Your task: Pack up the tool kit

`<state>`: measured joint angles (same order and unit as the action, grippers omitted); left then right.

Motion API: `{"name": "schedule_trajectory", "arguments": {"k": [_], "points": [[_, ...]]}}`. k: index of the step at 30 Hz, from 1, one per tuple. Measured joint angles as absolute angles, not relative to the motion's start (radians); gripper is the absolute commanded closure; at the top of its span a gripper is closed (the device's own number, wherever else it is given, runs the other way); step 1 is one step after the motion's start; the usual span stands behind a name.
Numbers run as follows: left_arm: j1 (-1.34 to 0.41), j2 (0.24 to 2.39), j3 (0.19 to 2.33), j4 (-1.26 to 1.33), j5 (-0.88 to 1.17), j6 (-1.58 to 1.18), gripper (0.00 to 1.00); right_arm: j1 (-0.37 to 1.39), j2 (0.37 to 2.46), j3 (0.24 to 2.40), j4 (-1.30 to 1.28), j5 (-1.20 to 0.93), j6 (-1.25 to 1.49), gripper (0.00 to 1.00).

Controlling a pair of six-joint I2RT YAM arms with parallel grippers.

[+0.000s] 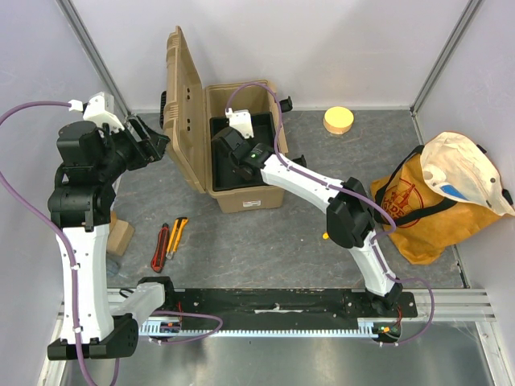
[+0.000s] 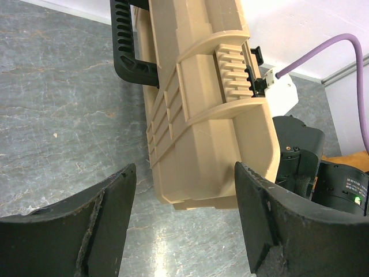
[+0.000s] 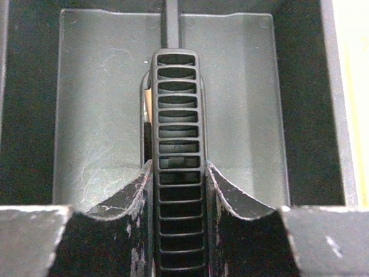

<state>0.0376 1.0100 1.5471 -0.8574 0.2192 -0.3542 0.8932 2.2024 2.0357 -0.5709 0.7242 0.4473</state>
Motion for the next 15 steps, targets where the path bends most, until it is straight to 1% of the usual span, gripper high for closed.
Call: {"name": "schedule_trajectory", "arguments": {"k": [1, 4, 7, 9, 10, 15], "points": [[0.038, 1.010, 1.547, -0.857, 0.219, -0.354, 0.25, 0.893, 2.202, 2.035, -0.570, 0.724, 0.446, 0.94], [0.038, 1.010, 1.547, -0.857, 0.219, -0.354, 0.25, 0.893, 2.201, 2.031, -0.566, 0.724, 0.444, 0.69], [0.038, 1.010, 1.547, -0.857, 0.219, -0.354, 0.25, 0.893, 2.191, 2.011, -0.545, 0.721, 0.445, 0.48], [0.038, 1.010, 1.547, -0.857, 0.219, -0.354, 0.25, 0.892, 2.185, 1.992, -0.524, 0.714, 0.464, 0.40], [0.038, 1.010, 1.547, -0.857, 0.219, -0.354, 0.25, 0.893, 2.184, 1.989, -0.517, 0.717, 0.472, 0.37], [0.038, 1.010, 1.547, -0.857, 0.220, -0.354, 0.25, 0.880, 2.155, 1.971, -0.542, 0.717, 0.482, 0.28]]}}
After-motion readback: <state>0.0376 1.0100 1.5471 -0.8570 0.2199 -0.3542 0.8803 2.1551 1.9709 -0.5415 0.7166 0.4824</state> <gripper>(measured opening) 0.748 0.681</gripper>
